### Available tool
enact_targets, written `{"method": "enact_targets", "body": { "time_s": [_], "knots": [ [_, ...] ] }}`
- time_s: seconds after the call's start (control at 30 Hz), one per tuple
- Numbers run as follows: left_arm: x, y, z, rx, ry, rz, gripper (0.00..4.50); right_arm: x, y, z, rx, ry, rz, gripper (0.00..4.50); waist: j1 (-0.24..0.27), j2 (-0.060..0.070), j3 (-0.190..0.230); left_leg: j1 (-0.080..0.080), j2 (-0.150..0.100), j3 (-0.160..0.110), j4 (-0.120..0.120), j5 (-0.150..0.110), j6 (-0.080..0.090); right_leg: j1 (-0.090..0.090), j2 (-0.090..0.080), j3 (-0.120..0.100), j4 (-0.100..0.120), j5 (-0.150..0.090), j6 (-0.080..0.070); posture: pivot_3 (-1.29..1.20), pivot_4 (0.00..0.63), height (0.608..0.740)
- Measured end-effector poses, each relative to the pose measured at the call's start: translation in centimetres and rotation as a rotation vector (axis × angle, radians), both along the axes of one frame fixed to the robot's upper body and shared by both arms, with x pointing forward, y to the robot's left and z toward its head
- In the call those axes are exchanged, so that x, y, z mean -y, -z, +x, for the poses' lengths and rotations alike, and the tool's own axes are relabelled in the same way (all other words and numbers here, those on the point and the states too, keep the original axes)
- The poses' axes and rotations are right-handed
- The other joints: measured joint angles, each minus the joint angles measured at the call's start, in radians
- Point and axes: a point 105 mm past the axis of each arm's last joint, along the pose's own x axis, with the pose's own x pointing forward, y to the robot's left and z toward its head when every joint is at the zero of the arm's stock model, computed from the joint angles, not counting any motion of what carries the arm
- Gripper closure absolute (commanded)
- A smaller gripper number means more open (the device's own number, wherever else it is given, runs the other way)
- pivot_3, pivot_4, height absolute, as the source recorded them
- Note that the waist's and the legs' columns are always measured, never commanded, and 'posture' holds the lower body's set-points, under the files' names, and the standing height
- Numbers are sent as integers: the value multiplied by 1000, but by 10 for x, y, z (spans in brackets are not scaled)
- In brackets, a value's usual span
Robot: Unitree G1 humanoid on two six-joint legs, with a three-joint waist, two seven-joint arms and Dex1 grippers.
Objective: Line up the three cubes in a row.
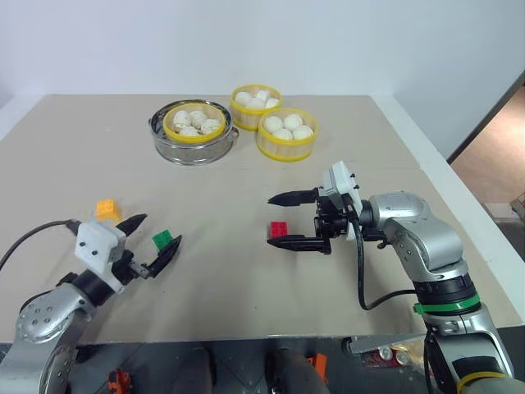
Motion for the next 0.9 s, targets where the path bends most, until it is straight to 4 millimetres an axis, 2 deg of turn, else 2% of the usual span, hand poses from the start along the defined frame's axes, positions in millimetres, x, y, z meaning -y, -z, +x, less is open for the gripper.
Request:
{"method": "enact_targets", "body": {
  "time_s": [0.17, 0.3, 0.47, 0.6, 0.7, 0.9],
  "knots": [
    [-11, 2, 6, -27, 85, 77, 0, -1, 1, 1, 29, 3, -17, 53, 0, 0, 0, 1, 0, 0, 0, 0, 0, -1, 0, -1, 0, 1, -2, 0, 150, 740],
    [-23, 12, 11, -82, 163, 115, 0, 0, 2, 2, 46, 12, -32, 53, 0, 0, 0, 0, 1, 1, -1, 0, 0, -2, 0, -1, 0, 1, -3, 0, 150, 740],
    [-25, 28, 25, -143, 240, 121, 0, 0, 2, 2, 49, 17, -30, 53, 0, 0, 0, -6, 2, 2, -2, 0, 0, -9, 1, -1, 0, 1, 0, 0, 150, 740],
    [-20, 46, 33, -211, 292, 138, 0, 1, 1, 4, 61, 37, -33, 53, 0, 0, 0, -6, 2, 2, -3, 0, 0, -9, 2, -1, 0, 2, 2, 0, 150, 740],
    [-18, 53, 33, -247, 315, 129, 817, 5, 5, 5, 59, 53, -47, 0, -1, 0, 0, -6, 3, 3, -3, 0, 0, -10, 3, -1, 0, 2, 1, 0, 150, 740],
    [-19, 60, 34, -274, 340, 145, 2924, 10, 5, 2, 76, 76, -65, 0, -1, 0, 0, -5, 5, 3, -3, 0, 0, -10, 5, -1, 0, 3, -1, 0, 150, 740]
  ]
}}
